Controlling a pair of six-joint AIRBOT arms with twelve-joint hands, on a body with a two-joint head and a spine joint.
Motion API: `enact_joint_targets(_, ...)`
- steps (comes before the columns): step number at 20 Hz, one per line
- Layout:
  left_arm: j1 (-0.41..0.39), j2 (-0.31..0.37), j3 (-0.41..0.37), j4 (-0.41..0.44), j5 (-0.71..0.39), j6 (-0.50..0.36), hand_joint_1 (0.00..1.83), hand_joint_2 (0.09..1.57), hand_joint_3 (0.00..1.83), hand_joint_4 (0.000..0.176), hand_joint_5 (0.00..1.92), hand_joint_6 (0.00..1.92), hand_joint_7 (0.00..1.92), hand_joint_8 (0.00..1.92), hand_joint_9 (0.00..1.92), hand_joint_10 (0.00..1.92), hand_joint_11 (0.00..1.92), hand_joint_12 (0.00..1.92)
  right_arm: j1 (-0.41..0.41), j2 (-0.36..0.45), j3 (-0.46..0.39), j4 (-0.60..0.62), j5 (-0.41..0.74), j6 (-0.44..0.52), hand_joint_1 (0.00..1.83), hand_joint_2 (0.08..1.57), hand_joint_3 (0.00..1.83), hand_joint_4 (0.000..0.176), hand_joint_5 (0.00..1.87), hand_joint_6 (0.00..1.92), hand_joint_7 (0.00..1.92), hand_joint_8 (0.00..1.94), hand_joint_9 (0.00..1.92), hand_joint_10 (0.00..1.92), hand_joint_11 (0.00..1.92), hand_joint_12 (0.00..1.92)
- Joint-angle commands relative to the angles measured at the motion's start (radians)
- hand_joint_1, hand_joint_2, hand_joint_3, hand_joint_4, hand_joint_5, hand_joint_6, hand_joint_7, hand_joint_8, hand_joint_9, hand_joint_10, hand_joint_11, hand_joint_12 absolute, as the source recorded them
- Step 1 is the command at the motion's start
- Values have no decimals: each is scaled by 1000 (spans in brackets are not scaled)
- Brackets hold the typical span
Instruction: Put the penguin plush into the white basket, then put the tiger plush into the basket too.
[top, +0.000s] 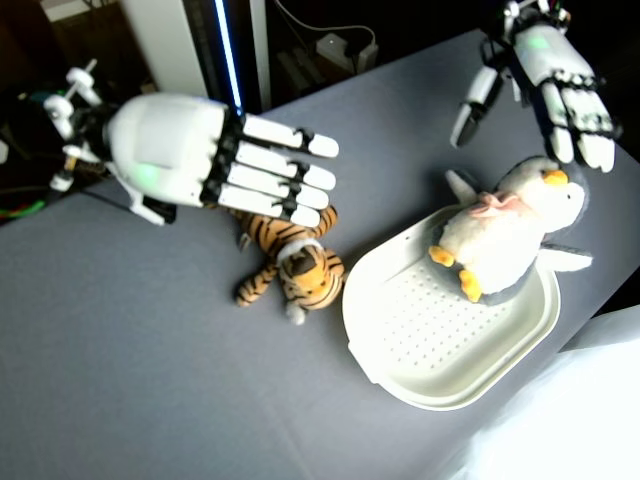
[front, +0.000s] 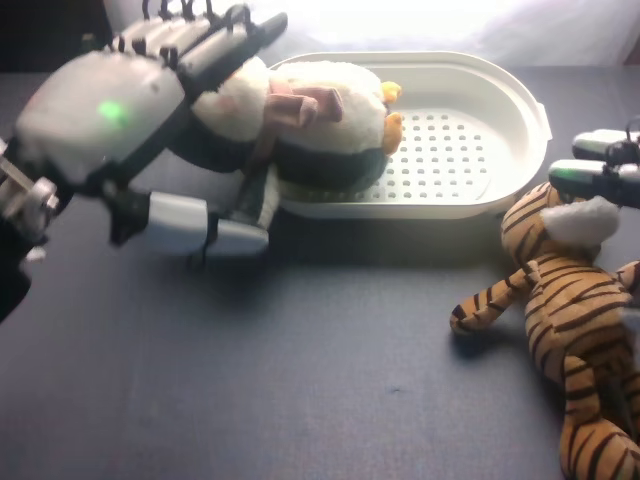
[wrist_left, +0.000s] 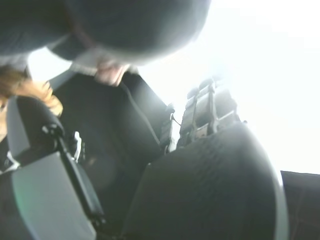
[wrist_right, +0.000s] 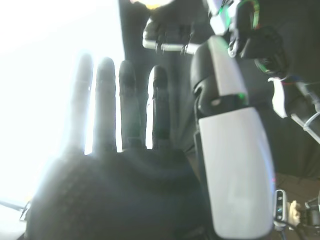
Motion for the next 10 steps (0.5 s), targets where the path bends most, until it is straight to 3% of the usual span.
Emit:
enact_joint_targets(1,-5,11,-13,24,-180,-13,804,681,0,176,0,0,0,0,0,0,0,0,7,3,5,14,73,3,989,1049,0,157,255,0,158,0,182,0,190,215)
enact_joint_targets(2,19,23,-35,37,-209,-25,766,689,0,176,0,0,0,0,0,0,0,0,7,3,9,2,33,4,1029,1050,0,144,249,0,129,0,168,0,171,209)
enact_joint_targets(3,60,34,-57,39,-247,-40,755,698,0,176,0,0,0,0,0,0,0,0,7,0,14,-12,-13,5,1053,1053,0,145,243,0,89,0,159,0,159,206)
enact_joint_targets(5,105,38,-73,28,-291,-53,806,709,0,176,0,0,0,0,0,0,0,0,8,-9,22,-24,-75,5,1076,1062,0,172,206,0,30,0,104,0,128,195)
enact_joint_targets(7,123,38,-76,21,-306,-68,849,710,0,176,0,0,0,0,0,0,0,0,10,-23,34,-27,-122,5,1099,1061,0,155,219,6,48,9,129,14,144,205)
enact_joint_targets(9,135,37,-78,21,-312,-80,878,721,0,176,0,0,0,0,0,0,0,0,18,-36,43,-30,-155,5,1064,1115,17,158,203,0,47,4,180,27,167,217)
enact_joint_targets(10,141,37,-80,19,-317,-80,883,726,0,176,0,0,0,0,0,0,0,0,24,-42,48,-33,-166,5,1160,1097,5,96,278,11,151,14,301,21,222,333)
